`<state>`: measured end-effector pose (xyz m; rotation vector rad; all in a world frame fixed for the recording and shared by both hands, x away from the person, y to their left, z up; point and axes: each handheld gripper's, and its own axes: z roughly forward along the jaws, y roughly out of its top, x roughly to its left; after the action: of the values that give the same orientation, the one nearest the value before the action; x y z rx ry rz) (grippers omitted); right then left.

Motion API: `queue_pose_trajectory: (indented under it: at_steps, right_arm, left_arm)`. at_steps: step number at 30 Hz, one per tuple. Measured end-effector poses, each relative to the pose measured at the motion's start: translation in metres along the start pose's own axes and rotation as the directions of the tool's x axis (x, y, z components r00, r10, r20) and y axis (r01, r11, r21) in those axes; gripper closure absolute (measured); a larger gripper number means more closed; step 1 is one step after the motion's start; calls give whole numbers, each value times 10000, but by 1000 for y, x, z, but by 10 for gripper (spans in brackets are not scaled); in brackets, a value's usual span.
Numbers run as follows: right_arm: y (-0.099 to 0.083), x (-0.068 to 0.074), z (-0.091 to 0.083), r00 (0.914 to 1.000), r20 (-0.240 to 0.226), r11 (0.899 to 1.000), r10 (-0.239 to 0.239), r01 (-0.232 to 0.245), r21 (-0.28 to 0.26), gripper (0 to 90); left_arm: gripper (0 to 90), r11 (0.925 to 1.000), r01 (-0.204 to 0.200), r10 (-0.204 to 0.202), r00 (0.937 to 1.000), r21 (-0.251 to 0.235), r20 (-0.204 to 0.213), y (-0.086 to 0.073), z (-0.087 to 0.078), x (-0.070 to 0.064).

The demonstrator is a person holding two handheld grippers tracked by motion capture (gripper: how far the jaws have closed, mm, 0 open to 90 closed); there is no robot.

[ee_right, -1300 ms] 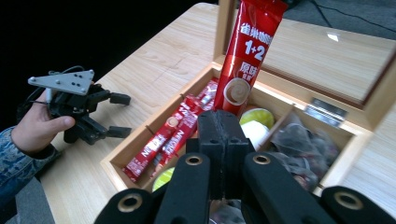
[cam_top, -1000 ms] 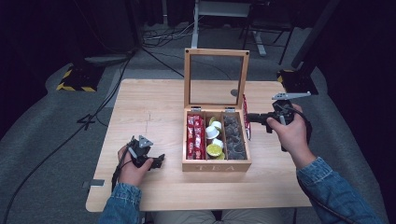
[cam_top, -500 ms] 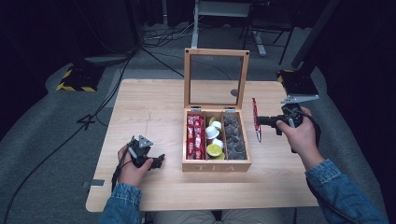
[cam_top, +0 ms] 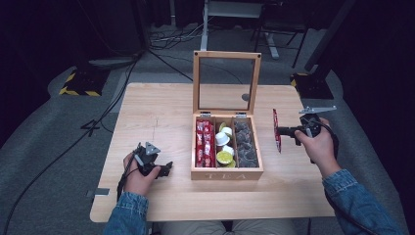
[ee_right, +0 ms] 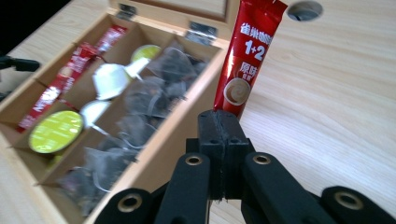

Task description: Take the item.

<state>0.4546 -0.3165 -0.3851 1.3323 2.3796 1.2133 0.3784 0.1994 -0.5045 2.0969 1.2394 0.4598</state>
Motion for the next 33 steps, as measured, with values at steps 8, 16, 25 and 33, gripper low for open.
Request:
queue_pose_trajectory:
  at_steps: [8, 16, 25, 33]
  right_arm:
    - [-14, -16, 9, 9992, 358, 9990, 203, -217, 391, 900]
    - [-25, -26, 17, 9978, 619, 9972, 230, -273, 697, 900]
    - [-33, -32, 27, 9971, 709, 9933, 288, -365, 1098, 900]
    - [-39, -35, 35, 9948, 833, 9805, 592, -736, 1820, 900]
  left_arm:
    - [106, 10000, -3, 3, 10000, 8, -6, 0, 0, 0]
    - [106, 10000, 5, -5, 10000, 1, -5, 0, 0, 0]
    - [106, 10000, 0, 0, 10000, 2, -10, 0, 0, 0]
    - [103, 10000, -42, 42, 10000, 11, 25, 1, 1, 1]
